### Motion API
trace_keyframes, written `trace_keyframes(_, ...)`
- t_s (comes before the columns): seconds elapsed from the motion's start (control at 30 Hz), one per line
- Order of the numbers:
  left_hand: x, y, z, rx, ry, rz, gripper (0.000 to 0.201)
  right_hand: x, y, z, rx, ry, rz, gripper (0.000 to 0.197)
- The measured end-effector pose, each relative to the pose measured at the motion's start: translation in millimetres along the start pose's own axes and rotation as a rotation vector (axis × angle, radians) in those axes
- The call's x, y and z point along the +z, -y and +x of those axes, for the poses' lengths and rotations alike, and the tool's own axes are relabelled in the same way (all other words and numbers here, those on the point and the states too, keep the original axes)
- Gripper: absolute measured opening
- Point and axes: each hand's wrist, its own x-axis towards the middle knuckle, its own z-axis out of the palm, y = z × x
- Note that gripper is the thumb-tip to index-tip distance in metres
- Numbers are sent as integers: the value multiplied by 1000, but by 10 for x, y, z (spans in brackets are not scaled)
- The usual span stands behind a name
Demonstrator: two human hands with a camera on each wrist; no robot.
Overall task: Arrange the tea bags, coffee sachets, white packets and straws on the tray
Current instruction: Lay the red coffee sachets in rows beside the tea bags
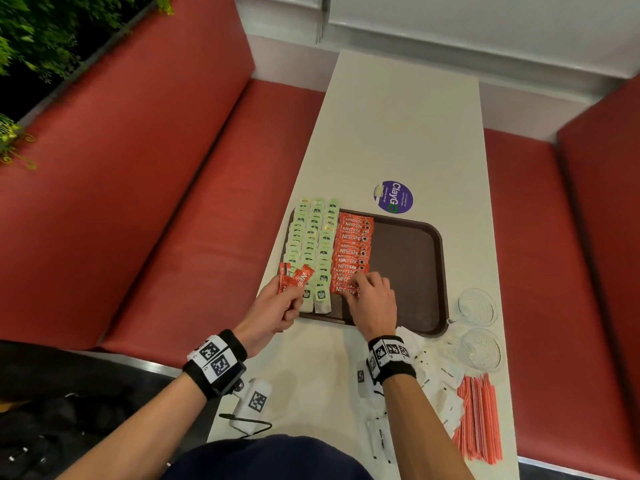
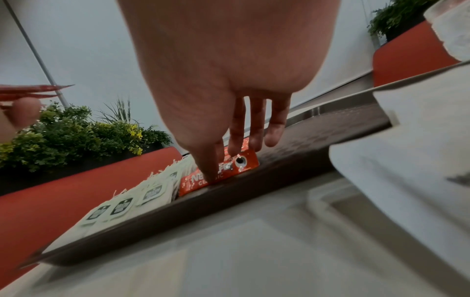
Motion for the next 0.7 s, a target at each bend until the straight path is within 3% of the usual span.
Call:
trace_keyframes(0.17,6,6,-27,35,84,5,24,-151,61,-12,28,-15,94,30)
trace_keyframes(0.27,37,-4,-36,60,71,39,22,-472,271,-56,42,-18,513,19)
trace_keyframes(0.33,71,-12,-34,86,59,61,24,-737,487,-135,62,66,822,16)
trace_keyframes(0.47,131,-21,-39,143,93,104,28,-910,699,-267,47,137,1060,15)
trace_keyframes(0.63,116,-6,-67,151,142,173,28,-950,689,-274,212,113,1440,27)
trace_keyframes(0.7,94,9,-70,150,124,170,29,-999,657,-255,218,115,1489,28)
